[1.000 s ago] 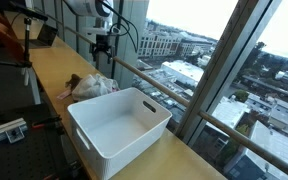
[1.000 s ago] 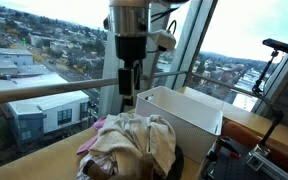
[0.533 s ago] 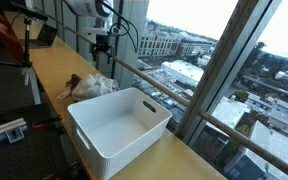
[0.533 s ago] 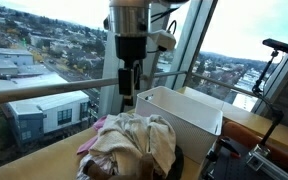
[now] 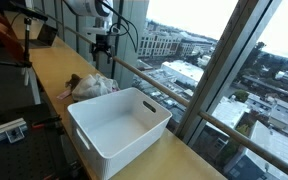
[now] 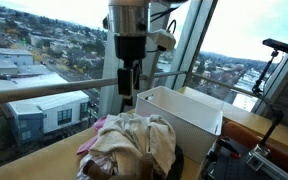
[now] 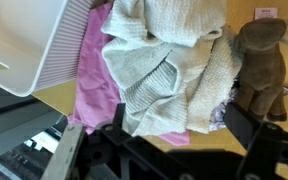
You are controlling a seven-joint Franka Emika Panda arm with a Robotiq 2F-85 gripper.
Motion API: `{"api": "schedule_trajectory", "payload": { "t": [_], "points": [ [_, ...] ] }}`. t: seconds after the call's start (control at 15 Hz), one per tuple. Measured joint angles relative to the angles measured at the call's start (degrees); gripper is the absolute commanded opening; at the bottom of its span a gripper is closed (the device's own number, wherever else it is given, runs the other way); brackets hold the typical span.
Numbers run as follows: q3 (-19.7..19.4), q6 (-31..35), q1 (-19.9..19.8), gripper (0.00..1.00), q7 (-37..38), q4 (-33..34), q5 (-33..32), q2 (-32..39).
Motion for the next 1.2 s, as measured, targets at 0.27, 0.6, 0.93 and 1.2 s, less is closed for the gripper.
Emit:
{"api": "schedule_trajectory", "payload": {
  "t": [0.27,0.6,0.93,1.2],
  "points": [
    [-0.60,0.29,2.01,1.00,0.23,0.47,-2.75,0.81],
    [-1.35,2.32,4.66,1.00,2.96,-0.75,-4.99,5.92],
    [-2.37,7.59,5.03,1.00,7.14,-4.96,-5.08,8.41],
    [-3.50,10.91,5.07,0.74,10.44,-8.74,-5.86,8.45]
  ]
}}
